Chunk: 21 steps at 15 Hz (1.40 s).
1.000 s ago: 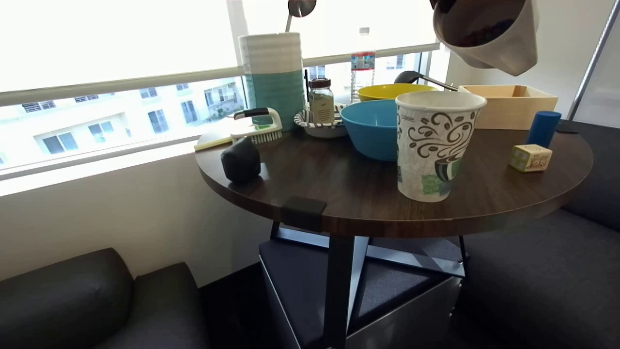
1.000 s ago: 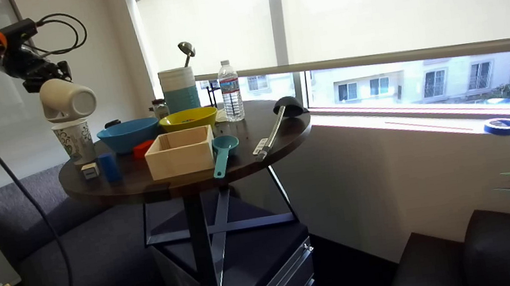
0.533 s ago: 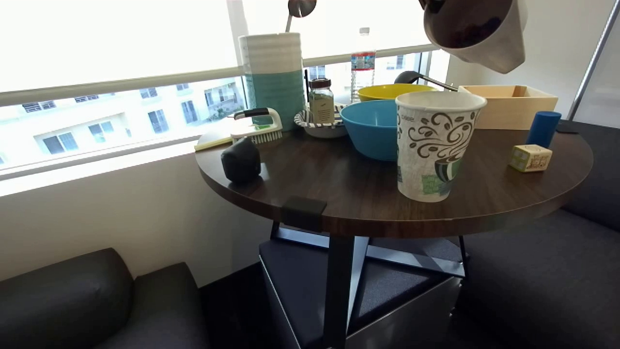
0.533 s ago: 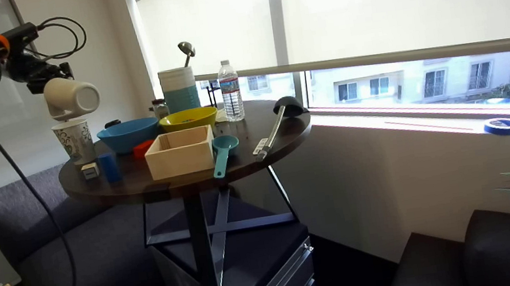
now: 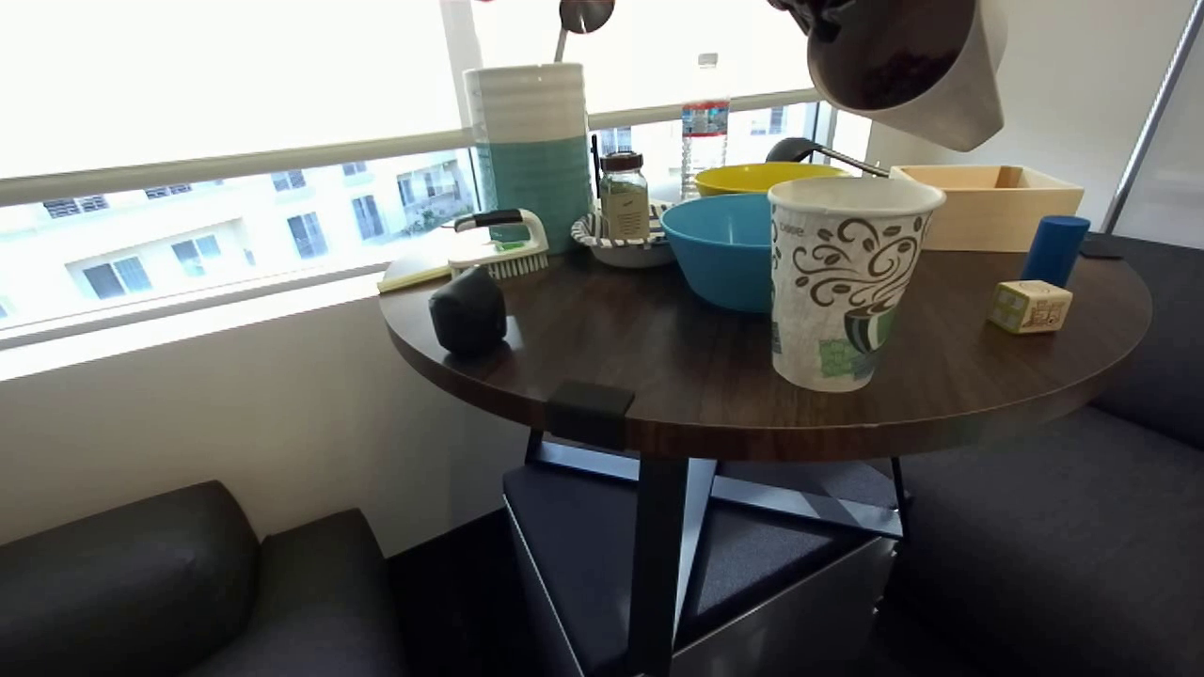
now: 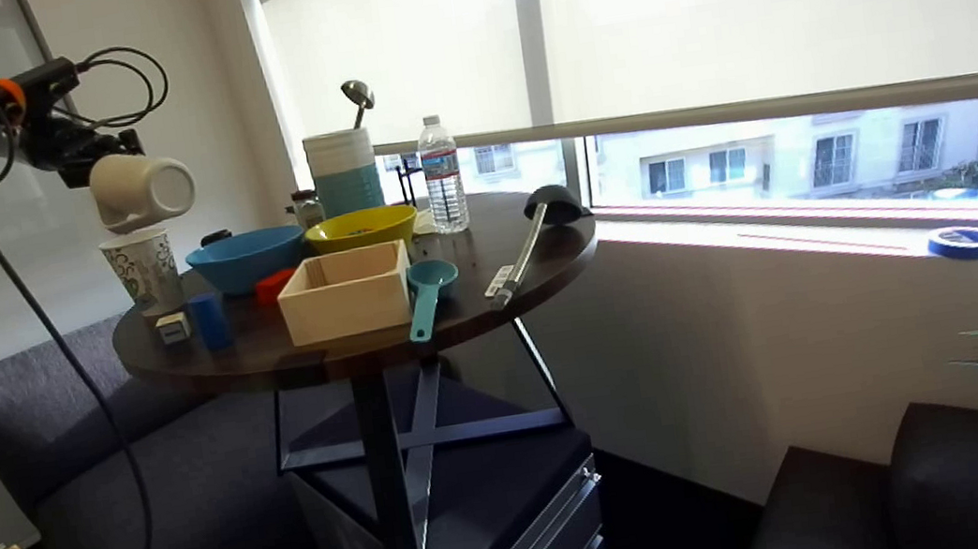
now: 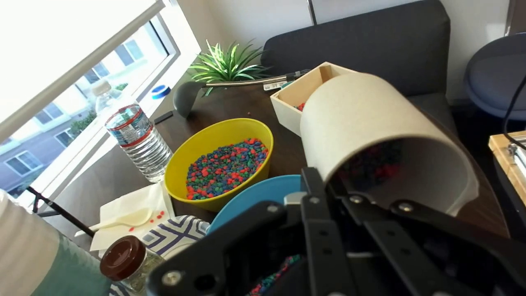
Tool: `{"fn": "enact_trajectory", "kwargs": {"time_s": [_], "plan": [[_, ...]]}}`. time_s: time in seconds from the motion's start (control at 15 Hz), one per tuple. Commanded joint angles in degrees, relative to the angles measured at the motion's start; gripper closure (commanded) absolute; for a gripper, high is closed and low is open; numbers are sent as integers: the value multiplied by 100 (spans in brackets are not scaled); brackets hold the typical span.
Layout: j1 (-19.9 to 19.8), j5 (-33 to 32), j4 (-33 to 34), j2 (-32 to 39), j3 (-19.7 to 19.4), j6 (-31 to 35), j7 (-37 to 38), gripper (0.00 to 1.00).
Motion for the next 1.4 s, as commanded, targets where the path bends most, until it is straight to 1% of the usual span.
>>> {"fn": "enact_trajectory", "kwargs": {"time_s": [0.0, 0.47, 0.87, 0.93, 1.13, 1.33], "plan": [[147, -377, 255, 329, 51, -463, -91, 99], [283, -646, 364, 626, 83, -779, -92, 99], [302, -732, 431, 655, 88, -914, -108, 99], [280, -686, 445, 592, 82, -897, -109, 99], [133, -373, 537, 214, 70, -538, -87, 99], [59, -245, 676, -151, 39, -401, -6, 99]]}}
